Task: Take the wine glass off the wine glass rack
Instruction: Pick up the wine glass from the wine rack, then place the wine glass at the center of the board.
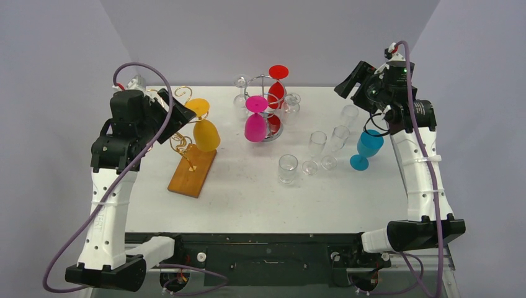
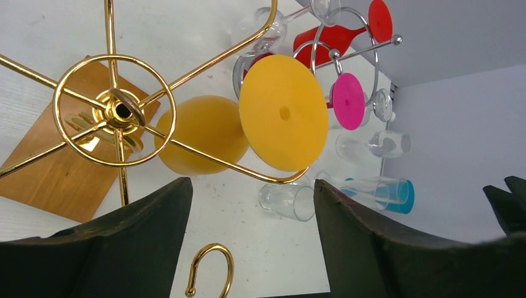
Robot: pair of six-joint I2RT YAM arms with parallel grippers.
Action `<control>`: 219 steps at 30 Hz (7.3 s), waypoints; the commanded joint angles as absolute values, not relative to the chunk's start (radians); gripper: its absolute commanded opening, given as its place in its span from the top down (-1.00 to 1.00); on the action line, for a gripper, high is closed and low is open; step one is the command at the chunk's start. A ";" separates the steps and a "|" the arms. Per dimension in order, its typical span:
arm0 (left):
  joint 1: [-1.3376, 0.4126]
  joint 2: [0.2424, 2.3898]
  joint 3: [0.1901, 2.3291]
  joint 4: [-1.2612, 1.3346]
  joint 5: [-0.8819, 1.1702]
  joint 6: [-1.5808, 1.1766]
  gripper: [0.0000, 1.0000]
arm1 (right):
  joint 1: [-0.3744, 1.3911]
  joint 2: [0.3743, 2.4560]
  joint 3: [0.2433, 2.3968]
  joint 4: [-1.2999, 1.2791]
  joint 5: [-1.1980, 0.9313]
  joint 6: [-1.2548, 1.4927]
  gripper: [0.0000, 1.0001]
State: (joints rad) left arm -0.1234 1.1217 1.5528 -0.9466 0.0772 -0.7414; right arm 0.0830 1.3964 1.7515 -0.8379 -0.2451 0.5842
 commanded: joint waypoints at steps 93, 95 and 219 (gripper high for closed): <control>0.122 1.026 1.305 -0.538 0.565 -1.050 1.00 | 0.088 1.354 1.720 -0.793 -0.252 0.573 -0.37; 0.129 1.026 1.308 -0.542 0.562 -1.049 1.00 | 0.089 1.355 1.720 -0.792 -0.252 0.572 -0.37; -0.449 1.617 1.622 0.793 0.416 -2.081 1.00 | 0.311 1.249 1.224 0.684 -0.544 1.315 -0.60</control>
State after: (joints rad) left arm -0.4397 1.6138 1.6249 0.6205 0.4427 -2.0045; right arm 0.3038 1.2415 1.2396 0.4435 -0.4980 1.2198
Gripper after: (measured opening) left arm 0.006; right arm 0.829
